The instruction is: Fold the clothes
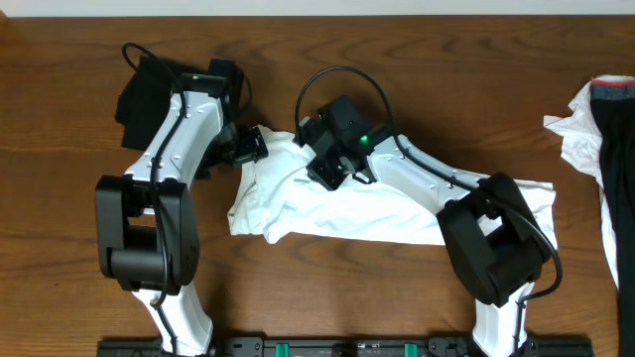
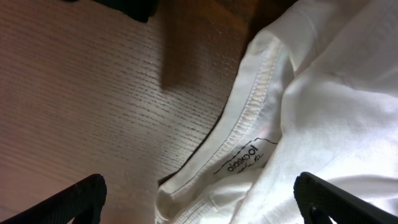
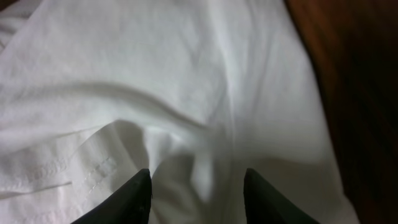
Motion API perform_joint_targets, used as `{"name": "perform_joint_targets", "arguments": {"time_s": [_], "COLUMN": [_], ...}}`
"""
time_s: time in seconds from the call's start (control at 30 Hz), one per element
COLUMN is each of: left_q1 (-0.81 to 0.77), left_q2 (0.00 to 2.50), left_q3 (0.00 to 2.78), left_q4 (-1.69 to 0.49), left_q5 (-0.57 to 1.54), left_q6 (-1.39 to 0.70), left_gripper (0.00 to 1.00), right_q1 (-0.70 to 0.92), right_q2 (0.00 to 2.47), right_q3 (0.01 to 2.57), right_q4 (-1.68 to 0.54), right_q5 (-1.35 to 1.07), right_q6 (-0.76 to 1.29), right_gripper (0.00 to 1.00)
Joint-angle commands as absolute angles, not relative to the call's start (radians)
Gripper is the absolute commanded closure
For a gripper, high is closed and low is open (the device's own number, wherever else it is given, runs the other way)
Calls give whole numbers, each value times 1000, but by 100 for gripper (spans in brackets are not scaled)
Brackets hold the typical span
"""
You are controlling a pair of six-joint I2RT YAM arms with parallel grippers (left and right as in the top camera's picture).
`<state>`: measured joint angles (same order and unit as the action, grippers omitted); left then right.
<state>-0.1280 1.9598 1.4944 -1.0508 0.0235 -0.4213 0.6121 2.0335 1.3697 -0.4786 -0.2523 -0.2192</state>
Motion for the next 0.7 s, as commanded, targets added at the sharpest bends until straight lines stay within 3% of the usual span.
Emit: {"name": "perform_joint_targets", "arguments": {"time_s": [0.0, 0.67], "left_q1": [-127, -127], "left_q2": [1973, 1973], "left_q3": [1488, 1488], "left_q4": [-1057, -1056], "left_q5": [22, 22], "left_q6": [-420, -420], "left_gripper": [2, 2], "right_q1": [625, 633], "right_q2": [2028, 1993], "right_q3": [1372, 1373], "right_q4": [-487, -543], "right_q5": [-266, -371], "right_q6": [-218, -226], "right_gripper": [56, 45]}}
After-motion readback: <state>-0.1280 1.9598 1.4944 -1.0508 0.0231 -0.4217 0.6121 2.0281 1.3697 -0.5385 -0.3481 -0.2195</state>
